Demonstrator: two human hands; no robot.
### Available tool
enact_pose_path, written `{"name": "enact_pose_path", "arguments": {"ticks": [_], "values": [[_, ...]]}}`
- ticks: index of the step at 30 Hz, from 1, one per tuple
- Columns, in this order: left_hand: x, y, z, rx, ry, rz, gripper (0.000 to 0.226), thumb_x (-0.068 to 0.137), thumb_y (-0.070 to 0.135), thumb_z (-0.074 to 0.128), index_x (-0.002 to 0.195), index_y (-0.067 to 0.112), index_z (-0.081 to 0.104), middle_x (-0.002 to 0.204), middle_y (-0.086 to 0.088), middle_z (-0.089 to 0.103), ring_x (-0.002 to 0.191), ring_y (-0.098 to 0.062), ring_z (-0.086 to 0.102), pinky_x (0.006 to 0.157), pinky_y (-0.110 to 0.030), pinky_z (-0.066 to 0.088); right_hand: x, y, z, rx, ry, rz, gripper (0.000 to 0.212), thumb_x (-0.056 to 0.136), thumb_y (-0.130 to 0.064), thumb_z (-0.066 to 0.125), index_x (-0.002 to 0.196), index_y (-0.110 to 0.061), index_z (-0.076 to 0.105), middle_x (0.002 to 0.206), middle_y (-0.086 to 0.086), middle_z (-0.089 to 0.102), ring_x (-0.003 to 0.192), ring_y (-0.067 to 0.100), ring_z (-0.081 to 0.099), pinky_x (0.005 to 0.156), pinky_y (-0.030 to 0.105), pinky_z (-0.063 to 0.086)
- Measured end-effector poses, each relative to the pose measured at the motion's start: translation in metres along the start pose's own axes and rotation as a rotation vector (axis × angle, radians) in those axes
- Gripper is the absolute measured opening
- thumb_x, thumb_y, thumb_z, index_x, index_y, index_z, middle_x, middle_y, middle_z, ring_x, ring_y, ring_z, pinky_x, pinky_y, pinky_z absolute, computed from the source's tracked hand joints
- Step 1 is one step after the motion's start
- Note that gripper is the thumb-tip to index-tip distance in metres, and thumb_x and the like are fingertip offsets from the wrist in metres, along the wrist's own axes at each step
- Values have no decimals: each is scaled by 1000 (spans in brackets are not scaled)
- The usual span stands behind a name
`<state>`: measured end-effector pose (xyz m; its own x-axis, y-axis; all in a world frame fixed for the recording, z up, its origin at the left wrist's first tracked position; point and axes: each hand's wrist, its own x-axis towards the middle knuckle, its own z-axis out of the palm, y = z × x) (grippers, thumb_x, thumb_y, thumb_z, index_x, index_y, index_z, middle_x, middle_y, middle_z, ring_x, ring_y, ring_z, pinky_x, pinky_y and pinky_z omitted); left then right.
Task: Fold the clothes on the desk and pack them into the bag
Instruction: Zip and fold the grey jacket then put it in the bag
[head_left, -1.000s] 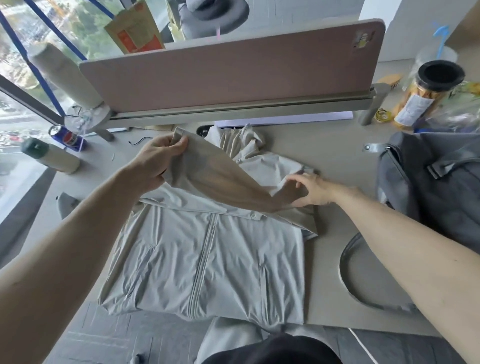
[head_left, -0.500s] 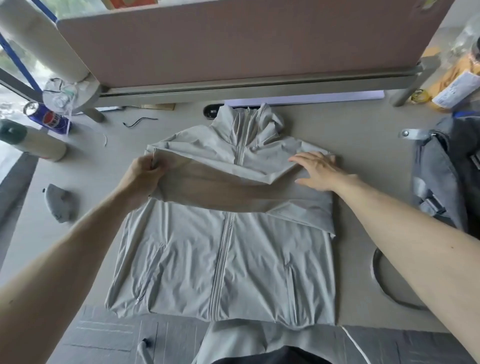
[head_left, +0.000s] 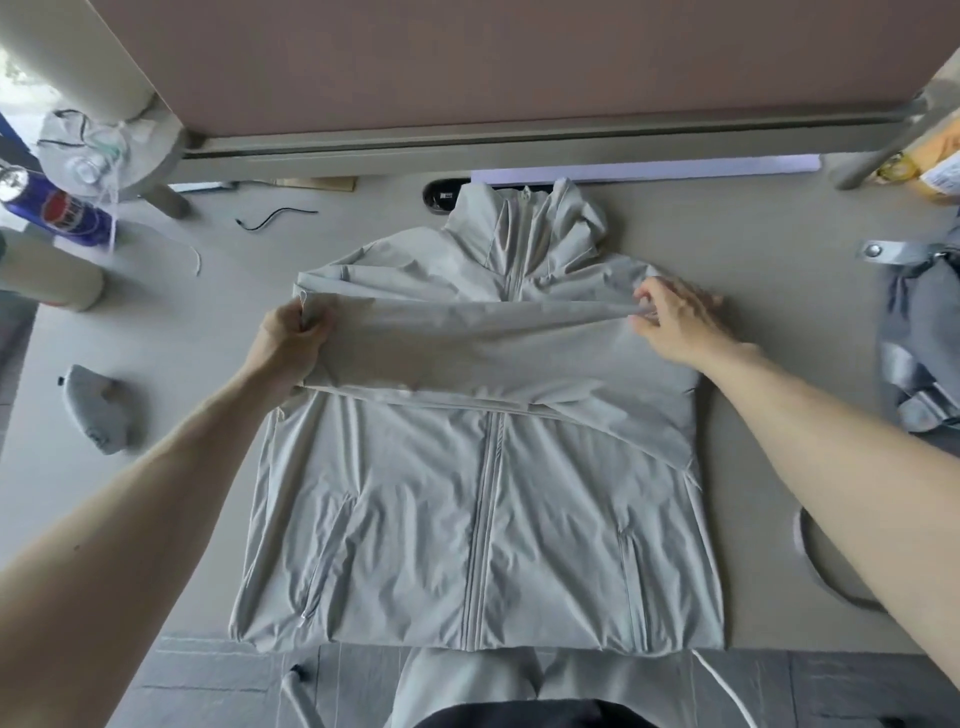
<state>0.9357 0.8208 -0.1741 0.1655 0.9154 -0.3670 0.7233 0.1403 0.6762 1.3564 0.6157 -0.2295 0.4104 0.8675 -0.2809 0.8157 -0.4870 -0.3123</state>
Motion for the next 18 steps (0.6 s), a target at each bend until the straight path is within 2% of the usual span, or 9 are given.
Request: {"name": "enact_pose_path", "arguments": {"ticks": [2, 4, 6, 8, 11, 14, 16, 18], "values": [[11, -2, 7, 85, 7, -31, 13, 93, 25, 62, 98, 14, 64, 76, -7, 59, 66, -22, 53, 50, -35, 43, -14, -2, 14, 34, 136, 24, 51, 83, -32, 66, 129, -13, 54, 129, 17, 53, 123, 38, 47, 99, 48, 34], [18, -6, 12, 71, -65, -120, 14, 91, 24, 69, 101, 20, 61, 81, -6, 63, 67, -23, 58, 52, -32, 44, -38, -10, 28, 42, 263, 27, 63, 78, -38, 61, 133, -10, 51, 134, 17, 51, 126, 37, 46, 99, 48, 36], [25, -19, 13, 72, -177, -187, 32, 83, 19, 78, 109, 23, 61, 91, -7, 70, 76, -26, 67, 62, -34, 54, -68, -17, 48, 26, 285, 11, 69, 77, -45, 57, 137, -11, 49, 141, 15, 49, 130, 34, 45, 101, 48, 38], [34, -32, 14, 109, -205, -201, 42, 75, 12, 78, 112, 24, 62, 95, -12, 73, 81, -31, 71, 69, -40, 61, -99, -21, 70, -16, 228, -30, 73, 76, -52, 57, 139, -15, 51, 146, 13, 47, 133, 31, 43, 102, 47, 37], [39, -30, 15, 117, -138, -172, 33, 84, 11, 71, 112, 25, 60, 89, -12, 71, 62, -25, 65, 48, -30, 53, -128, -14, 95, -66, 167, -90, 71, 80, -52, 61, 139, -15, 55, 149, 13, 45, 136, 32, 43, 109, 48, 35], [40, -25, 13, 99, -114, -136, 25, 94, 9, 65, 110, 26, 55, 83, -8, 67, 38, -9, 59, 32, -22, 43, -140, -3, 103, -91, 161, -88, 59, 88, -41, 52, 140, -13, 54, 149, 15, 45, 134, 36, 45, 112, 48, 33], [38, -27, 12, 165, -111, -78, 28, 95, 7, 63, 114, 25, 53, 77, 0, 63, 37, -1, 58, 31, -17, 40, -146, 1, 101, -124, 135, -76, 57, 90, -35, 44, 144, -15, 49, 152, 13, 42, 135, 36, 43, 112, 49, 32], [39, -33, 13, 164, -84, -22, 30, 94, 7, 65, 116, 25, 54, 81, -3, 68, 42, -6, 61, 37, -22, 45, -155, 2, 100, -124, 146, -35, 56, 92, -31, 38, 145, -18, 46, 153, 9, 42, 137, 33, 41, 110, 51, 31]]}}
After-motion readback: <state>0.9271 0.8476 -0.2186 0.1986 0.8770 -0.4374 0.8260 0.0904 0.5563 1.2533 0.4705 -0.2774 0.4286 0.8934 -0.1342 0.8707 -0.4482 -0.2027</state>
